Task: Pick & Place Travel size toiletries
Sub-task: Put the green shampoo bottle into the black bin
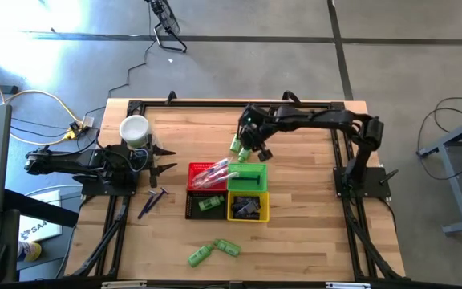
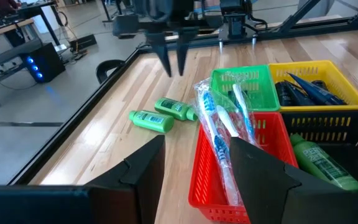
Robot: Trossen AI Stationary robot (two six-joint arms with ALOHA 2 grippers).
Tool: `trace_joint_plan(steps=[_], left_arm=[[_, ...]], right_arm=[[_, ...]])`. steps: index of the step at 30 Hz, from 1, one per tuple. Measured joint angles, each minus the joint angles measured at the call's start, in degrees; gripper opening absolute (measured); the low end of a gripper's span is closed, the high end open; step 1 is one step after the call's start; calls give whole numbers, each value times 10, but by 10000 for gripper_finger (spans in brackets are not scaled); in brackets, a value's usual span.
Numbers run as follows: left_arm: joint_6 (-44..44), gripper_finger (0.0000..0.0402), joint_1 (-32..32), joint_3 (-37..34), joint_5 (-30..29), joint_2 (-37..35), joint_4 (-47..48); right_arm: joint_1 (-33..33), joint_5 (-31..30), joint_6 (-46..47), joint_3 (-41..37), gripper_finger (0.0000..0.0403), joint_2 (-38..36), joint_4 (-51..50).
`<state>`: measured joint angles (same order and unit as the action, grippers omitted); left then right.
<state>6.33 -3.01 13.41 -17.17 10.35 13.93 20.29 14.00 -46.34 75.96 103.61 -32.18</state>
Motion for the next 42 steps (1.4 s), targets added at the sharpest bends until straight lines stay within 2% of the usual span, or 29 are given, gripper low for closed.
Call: trace_joint_plan(steps=[5,8,10,14,22,26,33,42], left_arm=[[0,175,0,0,0,0,0],[-1,175,0,0,0,0,0],[-2,175,0,0,0,0,0],[-2,175,0,0,0,0,0],[-5,175,0,0,0,0,12],[-6,175,0,0,0,0,17],[-6,175,0,0,0,0,17],[-7,175,0,0,0,0,17]], right_arm=[[-38,-62,-21,0,72,0,-20],[-38,-116,-32,0,70,0,-1],[-35,-128,-28,0,74,6,19],[-22,-109,-18,0,97,11,12],[-15,-96,-2,0,191,24,-5],[-7,-89,-10,0,221,47,-13],[2,-96,-54,-1,224,83,-21],[1,-85,-95,0,221,84,10]])
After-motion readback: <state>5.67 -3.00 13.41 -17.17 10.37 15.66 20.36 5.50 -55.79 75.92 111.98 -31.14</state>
